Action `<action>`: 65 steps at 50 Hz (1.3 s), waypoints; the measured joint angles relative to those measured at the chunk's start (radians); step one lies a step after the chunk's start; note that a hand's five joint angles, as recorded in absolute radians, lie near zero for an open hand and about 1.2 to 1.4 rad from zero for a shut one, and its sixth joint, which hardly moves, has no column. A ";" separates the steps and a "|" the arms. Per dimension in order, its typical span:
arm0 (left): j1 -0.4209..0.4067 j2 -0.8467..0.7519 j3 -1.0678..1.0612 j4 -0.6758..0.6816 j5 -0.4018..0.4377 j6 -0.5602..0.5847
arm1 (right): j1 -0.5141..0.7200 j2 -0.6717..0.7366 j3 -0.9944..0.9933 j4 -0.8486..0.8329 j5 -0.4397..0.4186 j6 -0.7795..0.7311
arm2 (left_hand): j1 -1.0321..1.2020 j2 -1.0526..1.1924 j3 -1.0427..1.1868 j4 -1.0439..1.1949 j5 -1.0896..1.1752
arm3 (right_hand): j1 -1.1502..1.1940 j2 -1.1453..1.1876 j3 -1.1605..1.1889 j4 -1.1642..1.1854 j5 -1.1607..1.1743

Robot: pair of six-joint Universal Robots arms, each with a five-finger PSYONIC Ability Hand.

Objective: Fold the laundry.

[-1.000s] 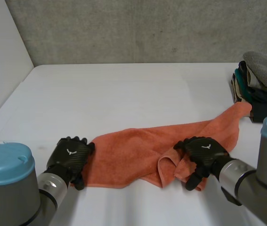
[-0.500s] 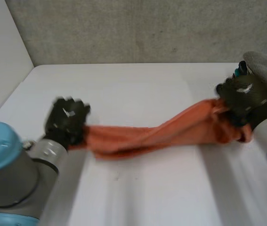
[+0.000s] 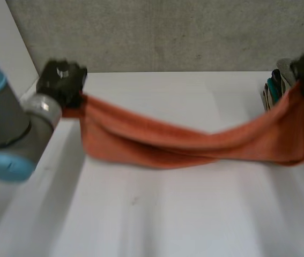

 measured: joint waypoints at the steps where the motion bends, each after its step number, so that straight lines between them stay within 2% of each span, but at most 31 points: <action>1: 0.000 -0.024 0.051 0.004 -0.011 -0.001 | 0.007 0.018 -0.036 -0.039 0.016 0.024 | 0.000 0.000 0.000 0.000 0.000 | 0.000 0.002 0.001 0.000 0.000; 5: -0.002 -0.143 0.302 0.025 -0.068 -0.007 | 0.033 0.075 -0.192 -0.282 0.103 0.128 | 0.000 0.000 0.000 0.000 0.000 | 0.000 0.012 0.001 0.001 0.000; 7: 0.004 -0.190 0.440 0.079 -0.117 -0.017 | 0.041 0.086 -0.249 -0.441 0.136 0.167 | 0.000 0.001 0.001 0.000 0.000 | 0.000 0.012 0.001 0.001 0.000; 9: 0.013 -0.205 0.511 0.130 -0.149 -0.028 | 0.044 0.089 -0.269 -0.526 0.149 0.181 | 0.000 0.001 0.001 0.000 0.000 | 0.000 0.012 0.001 0.001 0.000; 11: 0.030 -0.213 0.590 0.222 -0.193 -0.049 | 0.050 0.088 -0.288 -0.683 0.159 0.198 | 0.000 0.001 0.001 0.000 0.000 | 0.000 0.012 0.001 0.001 0.000; 17: 0.051 -0.198 0.574 0.307 -0.225 -0.078 | 0.061 0.088 -0.246 -0.788 0.123 0.213 | 0.000 0.001 0.001 0.000 0.000 | 0.000 0.012 0.001 0.001 0.000; 29: 0.061 -0.145 0.173 0.255 -0.191 -0.076 | 0.059 0.101 0.051 -0.624 -0.062 0.276 | 0.000 0.002 0.001 0.000 0.000 | 0.000 0.012 0.004 0.003 0.000; 38: 0.060 -0.153 -0.101 0.138 -0.118 -0.054 | 0.058 0.184 0.231 -0.461 -0.168 0.182 | 0.000 0.002 0.001 0.000 0.000 | 0.000 0.012 0.004 0.003 0.000; 45: 0.061 -0.097 -0.286 -0.012 -0.108 0.036 | 0.034 0.168 0.354 -0.229 -0.169 -0.028 | 0.000 0.002 0.001 0.000 0.000 | 0.000 0.012 0.004 0.003 0.000; 49: 0.086 0.043 -0.437 -0.153 -0.106 0.160 | -0.019 0.045 0.466 0.036 -0.125 -0.218 | 0.000 0.002 0.001 0.000 0.000 | 0.000 0.012 0.004 0.003 0.000; 54: 0.132 0.210 -0.570 -0.280 -0.096 0.318 | -0.086 -0.103 0.579 0.225 -0.060 -0.386 | 0.000 0.002 0.001 0.000 0.000 | 0.000 0.012 0.004 0.003 0.000; 59: 0.165 0.303 -0.629 -0.336 -0.065 0.437 | -0.122 -0.176 0.629 0.225 -0.033 -0.455 | 0.000 0.002 0.001 0.000 0.000 | 0.013 0.012 0.004 0.003 0.000; 65: 0.171 0.293 -0.590 -0.305 -0.029 0.441 | -0.098 -0.153 0.617 0.070 -0.033 -0.368 | 0.000 0.002 0.001 0.000 0.000 | 0.014 0.012 0.004 0.003 0.000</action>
